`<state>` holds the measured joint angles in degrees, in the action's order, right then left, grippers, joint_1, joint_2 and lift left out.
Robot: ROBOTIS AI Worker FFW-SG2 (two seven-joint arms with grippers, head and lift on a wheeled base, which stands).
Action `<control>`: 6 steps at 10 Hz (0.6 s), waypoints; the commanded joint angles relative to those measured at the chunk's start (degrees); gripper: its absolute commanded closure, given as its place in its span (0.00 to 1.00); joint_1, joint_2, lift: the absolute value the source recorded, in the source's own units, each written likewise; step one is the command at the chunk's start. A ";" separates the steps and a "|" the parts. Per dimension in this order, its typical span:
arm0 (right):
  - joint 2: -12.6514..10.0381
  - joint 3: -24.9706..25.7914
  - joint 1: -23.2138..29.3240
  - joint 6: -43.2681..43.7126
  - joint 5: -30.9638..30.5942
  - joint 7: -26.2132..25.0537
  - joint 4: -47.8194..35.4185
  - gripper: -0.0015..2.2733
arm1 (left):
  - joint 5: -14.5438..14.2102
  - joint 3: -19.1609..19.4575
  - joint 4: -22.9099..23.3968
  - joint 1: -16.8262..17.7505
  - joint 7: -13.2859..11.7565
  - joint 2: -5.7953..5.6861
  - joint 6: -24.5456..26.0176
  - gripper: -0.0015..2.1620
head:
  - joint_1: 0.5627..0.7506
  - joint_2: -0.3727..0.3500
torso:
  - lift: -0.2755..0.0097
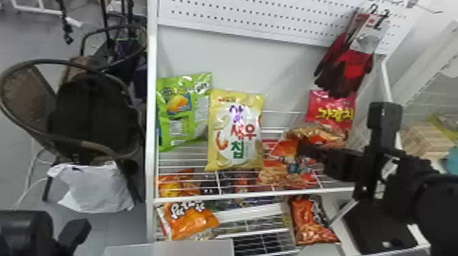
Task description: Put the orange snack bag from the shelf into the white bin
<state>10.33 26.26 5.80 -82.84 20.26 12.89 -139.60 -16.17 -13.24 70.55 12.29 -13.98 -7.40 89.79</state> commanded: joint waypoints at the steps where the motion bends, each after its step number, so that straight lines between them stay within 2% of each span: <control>1: -1.72 2.04 2.46 -4.31 1.71 1.08 -4.54 0.99 | 0.00 -0.20 -0.15 0.28 0.00 0.02 0.24 0.99 | 0.70 0.09 | 0.97; 2: -2.51 2.83 3.78 -6.95 3.20 2.22 -7.00 0.99 | 0.00 -0.20 -0.24 0.45 0.00 0.02 0.24 0.99 | 0.70 0.10 | 0.97; 6: -7.17 3.88 9.14 -7.24 6.72 6.97 -13.51 0.99 | -0.09 -0.20 -0.15 0.45 0.00 0.02 0.24 0.99 | 0.70 0.18 | 0.97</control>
<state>3.75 30.08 14.16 -89.62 26.41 19.81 -152.30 -16.32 -13.43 70.34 12.74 -13.97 -7.48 89.79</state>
